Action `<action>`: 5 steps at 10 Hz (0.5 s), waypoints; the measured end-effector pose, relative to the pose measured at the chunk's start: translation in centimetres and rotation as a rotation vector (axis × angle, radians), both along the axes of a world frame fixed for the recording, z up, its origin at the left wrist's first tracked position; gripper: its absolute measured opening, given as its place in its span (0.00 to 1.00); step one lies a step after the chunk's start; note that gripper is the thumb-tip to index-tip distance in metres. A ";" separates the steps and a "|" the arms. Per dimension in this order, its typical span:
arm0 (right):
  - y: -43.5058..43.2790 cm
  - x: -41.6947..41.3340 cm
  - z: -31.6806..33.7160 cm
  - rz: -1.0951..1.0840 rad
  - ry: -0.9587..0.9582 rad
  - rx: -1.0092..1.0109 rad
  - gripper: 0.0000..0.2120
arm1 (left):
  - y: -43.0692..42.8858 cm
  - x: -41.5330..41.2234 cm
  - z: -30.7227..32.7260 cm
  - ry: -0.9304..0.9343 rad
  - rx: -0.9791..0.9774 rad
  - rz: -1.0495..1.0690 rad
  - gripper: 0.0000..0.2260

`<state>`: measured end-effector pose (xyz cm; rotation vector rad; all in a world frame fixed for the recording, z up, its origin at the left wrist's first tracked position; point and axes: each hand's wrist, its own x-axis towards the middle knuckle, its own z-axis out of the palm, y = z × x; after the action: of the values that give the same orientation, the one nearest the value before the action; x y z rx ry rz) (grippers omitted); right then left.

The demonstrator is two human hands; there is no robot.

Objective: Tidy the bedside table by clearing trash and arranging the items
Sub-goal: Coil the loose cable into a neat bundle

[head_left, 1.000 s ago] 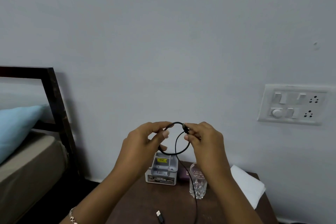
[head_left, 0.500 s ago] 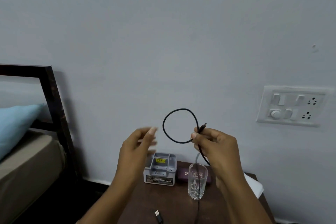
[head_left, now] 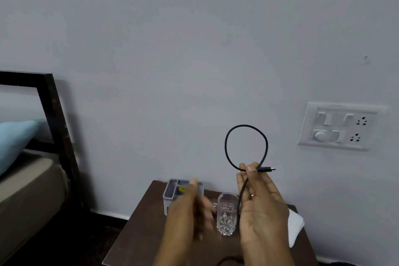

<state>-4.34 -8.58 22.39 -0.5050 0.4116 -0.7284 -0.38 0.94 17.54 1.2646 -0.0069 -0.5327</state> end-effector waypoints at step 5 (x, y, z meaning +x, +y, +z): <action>1.0 -0.4 0.9 -0.089 -0.023 0.004 0.05 | -1.3 -2.2 -3.9 -0.171 0.134 -0.166 0.23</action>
<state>-4.75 -7.55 23.28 -0.4765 0.4156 -0.8186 -2.56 -0.38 13.59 1.4459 -0.2249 -0.5736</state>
